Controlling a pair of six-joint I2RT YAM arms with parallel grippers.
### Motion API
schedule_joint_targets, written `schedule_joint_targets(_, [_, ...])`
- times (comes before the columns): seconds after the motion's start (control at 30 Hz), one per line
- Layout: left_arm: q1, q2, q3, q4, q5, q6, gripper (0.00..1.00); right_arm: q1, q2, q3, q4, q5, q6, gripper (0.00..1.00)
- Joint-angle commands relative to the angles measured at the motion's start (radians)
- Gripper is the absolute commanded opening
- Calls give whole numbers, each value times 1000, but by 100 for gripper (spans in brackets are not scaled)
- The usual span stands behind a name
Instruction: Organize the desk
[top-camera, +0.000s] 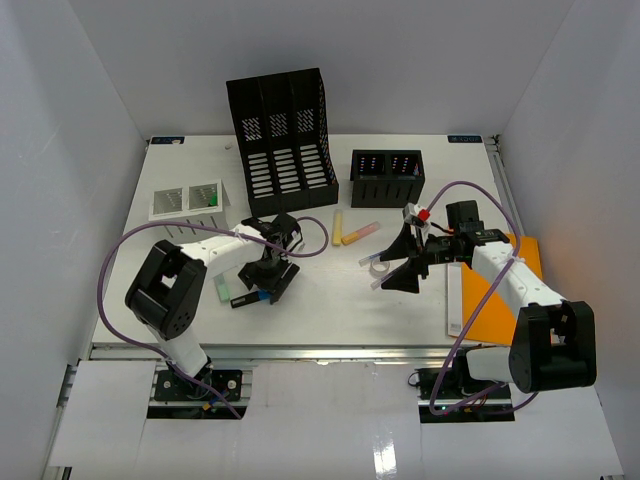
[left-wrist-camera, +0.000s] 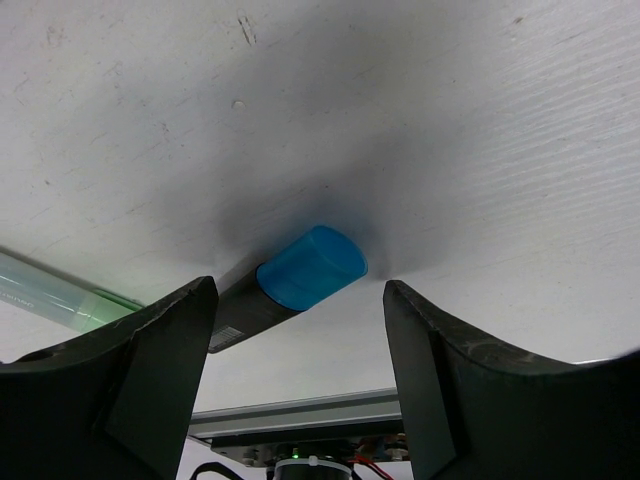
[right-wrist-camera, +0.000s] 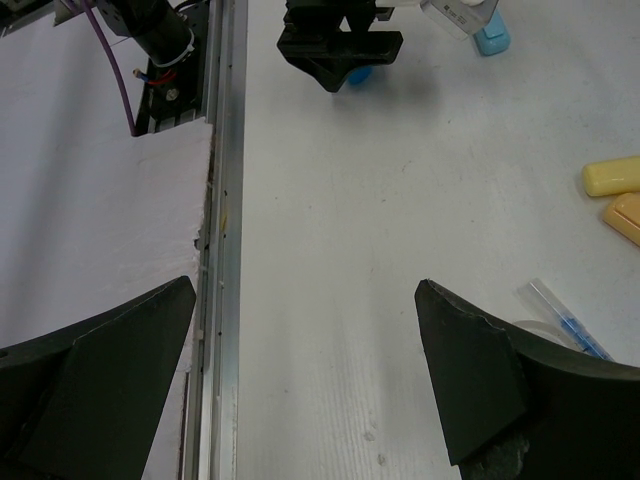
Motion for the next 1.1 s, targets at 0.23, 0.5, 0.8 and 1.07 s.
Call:
schedule_joint_targets(0.23, [5, -34, -33, 49, -18, 20, 77, -11, -17, 13, -32, -60, -23, 97])
schedule_joint_targets(0.5, [5, -36, -49, 70, -9, 20, 77, -12, -16, 10, -34, -55, -29, 98])
schedule_joint_targets(0.8, [5, -16, -38, 79, -19, 22, 75, -12, -14, 19, -41, -59, -34, 98])
schedule_joint_targets(1.07, [4, -16, -39, 82, -26, 11, 70, -13, -18, 22, -52, -61, -46, 98])
